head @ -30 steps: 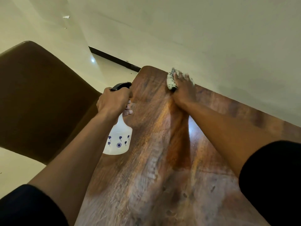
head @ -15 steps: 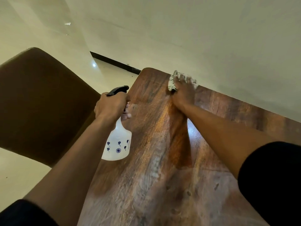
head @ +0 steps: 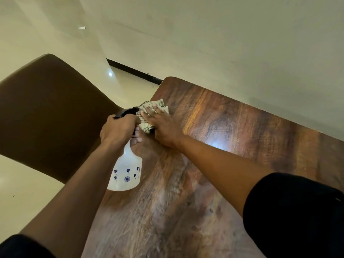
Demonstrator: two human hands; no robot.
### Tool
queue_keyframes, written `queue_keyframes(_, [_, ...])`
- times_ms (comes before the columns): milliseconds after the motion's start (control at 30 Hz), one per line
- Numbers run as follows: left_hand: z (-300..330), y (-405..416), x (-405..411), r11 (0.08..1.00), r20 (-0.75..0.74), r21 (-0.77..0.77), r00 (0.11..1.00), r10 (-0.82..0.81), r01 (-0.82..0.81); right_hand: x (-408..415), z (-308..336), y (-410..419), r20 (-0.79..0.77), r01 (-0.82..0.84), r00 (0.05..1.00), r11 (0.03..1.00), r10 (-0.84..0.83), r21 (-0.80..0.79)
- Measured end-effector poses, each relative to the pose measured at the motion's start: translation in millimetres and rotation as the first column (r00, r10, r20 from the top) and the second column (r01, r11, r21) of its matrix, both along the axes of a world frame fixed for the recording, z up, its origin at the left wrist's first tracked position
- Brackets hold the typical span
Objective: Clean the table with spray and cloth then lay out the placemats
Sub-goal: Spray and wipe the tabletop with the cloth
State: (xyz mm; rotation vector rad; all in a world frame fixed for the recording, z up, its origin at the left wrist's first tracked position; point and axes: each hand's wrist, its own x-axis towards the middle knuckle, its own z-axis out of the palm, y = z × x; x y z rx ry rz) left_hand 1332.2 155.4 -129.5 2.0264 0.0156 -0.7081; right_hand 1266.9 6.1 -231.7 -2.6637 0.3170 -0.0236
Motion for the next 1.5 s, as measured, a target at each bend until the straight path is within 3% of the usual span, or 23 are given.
queue_keyframes(133, [-3.5, 11.9, -14.8, 0.999, -0.022, 0.043, 1.000, -0.012, 0.013, -32.4, 6.1, -39.8, -0.064, 0.268, 0.961, 0.963, -0.269, -0.022])
queue_keyframes(267, [-7.5, 28.3, -25.8, 0.998, -0.024, 0.052, 0.999, -0.032, 0.034, -65.0, 9.0, -92.8, -0.115, 0.603, 0.787, 0.795, -0.606, -0.063])
queue_keyframes(333, [-9.4, 38.2, -31.4, 0.998, -0.019, 0.052, 1.000, -0.025, 0.026, -71.2, 10.9, -105.1, -0.170, 0.655, 0.732, 0.750, -0.660, -0.088])
queue_keyframes(467, [-12.1, 60.2, -41.9, 0.999, -0.047, 0.034, 0.999, -0.003, 0.005, -63.1, 15.2, -92.7, -0.216, 0.668, 0.711, 0.739, -0.669, -0.089])
queue_keyframes(600, [-14.4, 86.2, -45.9, 0.999, -0.059, 0.029, 0.998, 0.021, -0.019, -36.5, 14.5, -44.2, -0.166, 0.538, 0.819, 0.835, -0.550, -0.115])
queue_keyframes(800, [-13.1, 111.2, -48.3, 0.996, -0.068, 0.038, 0.994, 0.089, -0.087, -0.8, 11.5, 63.2, -0.141, 0.149, 0.977, 0.985, -0.160, -0.087])
queue_keyframes(933, [-11.1, 114.3, -54.1, 0.994, -0.058, 0.052, 0.993, 0.099, -0.096, -9.6, 4.6, 112.8, -0.073, -0.123, 0.990, 0.992, 0.119, -0.043])
queue_keyframes(1067, [-12.6, 113.0, -56.4, 0.995, -0.072, 0.050, 0.993, 0.095, -0.092, -11.8, 4.4, 103.1, -0.063, -0.229, 0.972, 0.973, 0.227, -0.016])
queue_keyframes(1167, [-13.7, 114.0, -54.0, 0.995, -0.101, 0.046, 0.990, 0.095, -0.090, -3.8, 8.9, 79.0, -0.102, -0.134, 0.986, 0.990, 0.128, -0.050])
queue_keyframes(1300, [-14.6, 120.2, -49.7, 0.996, -0.112, 0.045, 0.990, 0.088, -0.083, 8.7, 13.2, 25.9, -0.087, 0.233, 0.969, 0.972, -0.230, 0.027])
queue_keyframes(1500, [-22.8, 142.6, -41.9, 0.994, -0.109, 0.034, 0.988, 0.107, -0.104, 18.2, 5.7, 3.9, -0.144, 0.325, 0.931, 0.942, -0.335, -0.088])
